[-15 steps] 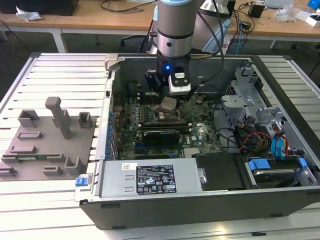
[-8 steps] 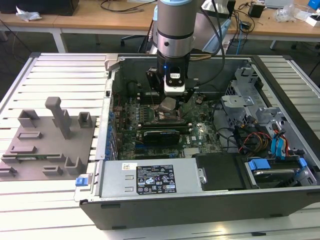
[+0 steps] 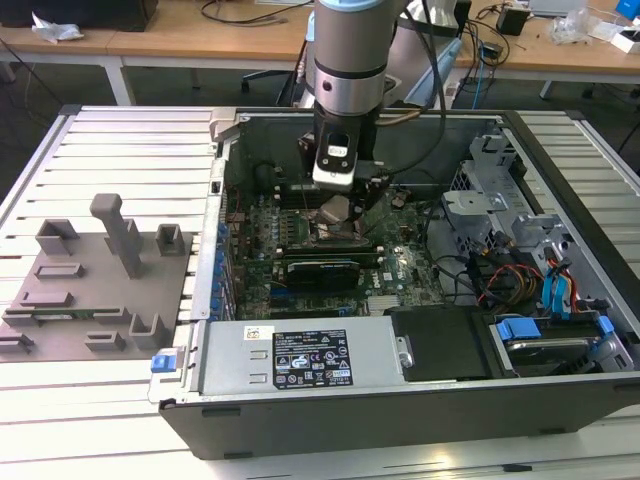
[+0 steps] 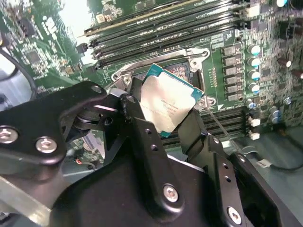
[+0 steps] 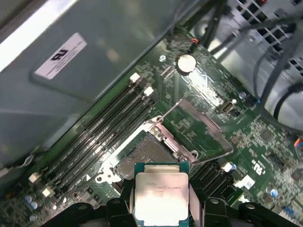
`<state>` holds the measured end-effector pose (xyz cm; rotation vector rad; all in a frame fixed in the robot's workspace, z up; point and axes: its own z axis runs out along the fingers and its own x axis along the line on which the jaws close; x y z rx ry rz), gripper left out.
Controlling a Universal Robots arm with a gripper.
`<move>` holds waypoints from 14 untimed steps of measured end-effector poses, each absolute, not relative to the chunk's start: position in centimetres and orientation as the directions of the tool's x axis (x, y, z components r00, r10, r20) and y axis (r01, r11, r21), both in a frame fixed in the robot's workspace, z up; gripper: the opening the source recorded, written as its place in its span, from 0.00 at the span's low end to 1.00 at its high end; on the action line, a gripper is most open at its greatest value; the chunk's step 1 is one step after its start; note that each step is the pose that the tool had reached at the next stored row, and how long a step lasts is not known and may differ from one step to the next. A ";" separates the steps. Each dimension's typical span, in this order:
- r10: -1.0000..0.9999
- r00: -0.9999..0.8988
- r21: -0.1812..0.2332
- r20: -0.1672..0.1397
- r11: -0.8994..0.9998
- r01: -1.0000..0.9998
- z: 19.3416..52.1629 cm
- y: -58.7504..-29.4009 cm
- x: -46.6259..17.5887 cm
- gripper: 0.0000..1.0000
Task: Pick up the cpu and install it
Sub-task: 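Place the cpu into insertion slot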
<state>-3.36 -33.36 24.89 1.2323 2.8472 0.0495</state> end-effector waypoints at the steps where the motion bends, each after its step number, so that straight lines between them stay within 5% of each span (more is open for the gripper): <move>1: 0.748 -0.663 0.045 -0.023 0.664 0.747 24.9 -33.4 -3.4 0.55; 14: 0.903 -0.430 0.045 -0.023 0.430 0.901 24.8 -33.4 -3.4 0.55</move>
